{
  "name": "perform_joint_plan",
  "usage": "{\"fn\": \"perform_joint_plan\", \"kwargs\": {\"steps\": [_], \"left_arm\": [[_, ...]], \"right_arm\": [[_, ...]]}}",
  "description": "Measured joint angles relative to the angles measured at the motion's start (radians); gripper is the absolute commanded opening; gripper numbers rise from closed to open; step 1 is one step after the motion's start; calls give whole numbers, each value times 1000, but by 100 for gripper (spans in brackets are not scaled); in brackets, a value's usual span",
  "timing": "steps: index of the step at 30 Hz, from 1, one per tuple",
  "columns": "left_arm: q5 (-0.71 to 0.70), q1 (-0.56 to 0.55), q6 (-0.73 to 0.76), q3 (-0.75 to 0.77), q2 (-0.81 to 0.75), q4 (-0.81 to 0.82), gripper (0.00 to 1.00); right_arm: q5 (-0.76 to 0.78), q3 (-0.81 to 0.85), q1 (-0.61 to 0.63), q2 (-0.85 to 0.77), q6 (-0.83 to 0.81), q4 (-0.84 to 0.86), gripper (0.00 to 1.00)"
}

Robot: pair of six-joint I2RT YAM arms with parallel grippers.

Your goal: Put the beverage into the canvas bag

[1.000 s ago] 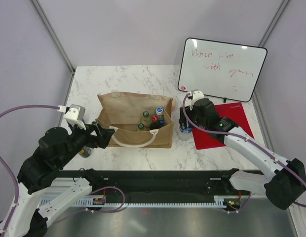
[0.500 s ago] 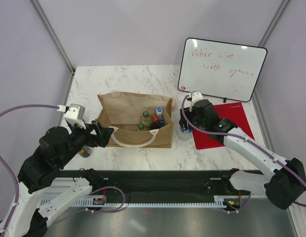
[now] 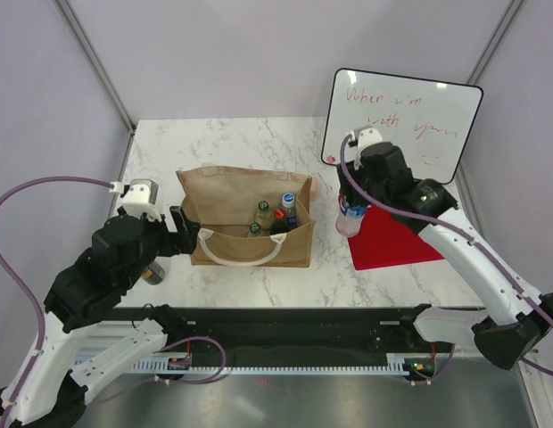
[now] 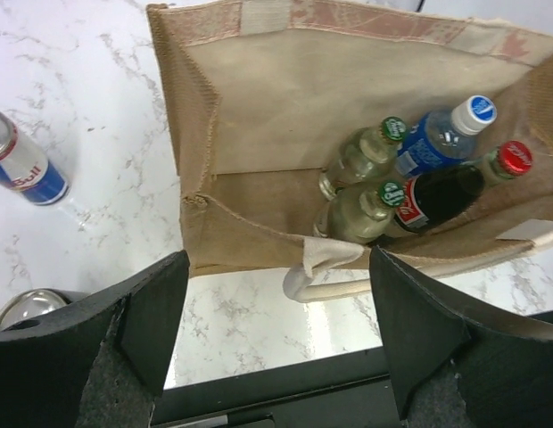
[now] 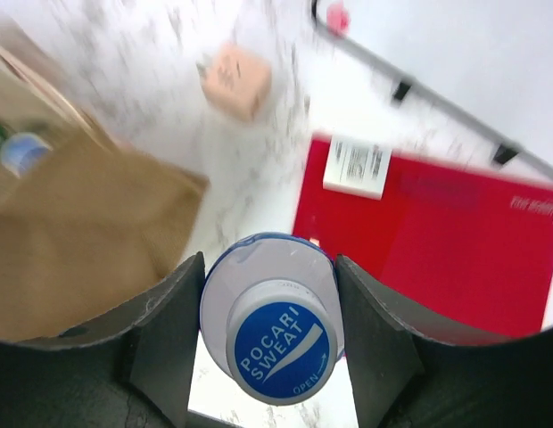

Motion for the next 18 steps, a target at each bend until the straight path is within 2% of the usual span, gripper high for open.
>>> {"fn": "perform_joint_plan", "kwargs": {"steps": [7, 10, 11, 12, 18], "left_arm": [[-52, 0, -1, 0, 61, -18, 82], [-55, 0, -1, 0, 87, -19, 73], [-56, 0, -1, 0, 93, -19, 67], [-63, 0, 0, 0, 99, -19, 66], [-109, 0, 0, -4, 104, -28, 66]], "right_arm": [[0, 553, 8, 148, -15, -50, 0], [-21, 730, 25, 217, -24, -50, 0], [-35, 772, 32, 238, -27, -48, 0], [-56, 803, 40, 256, -27, -41, 0], [-191, 840, 146, 356, -3, 47, 0]]}}
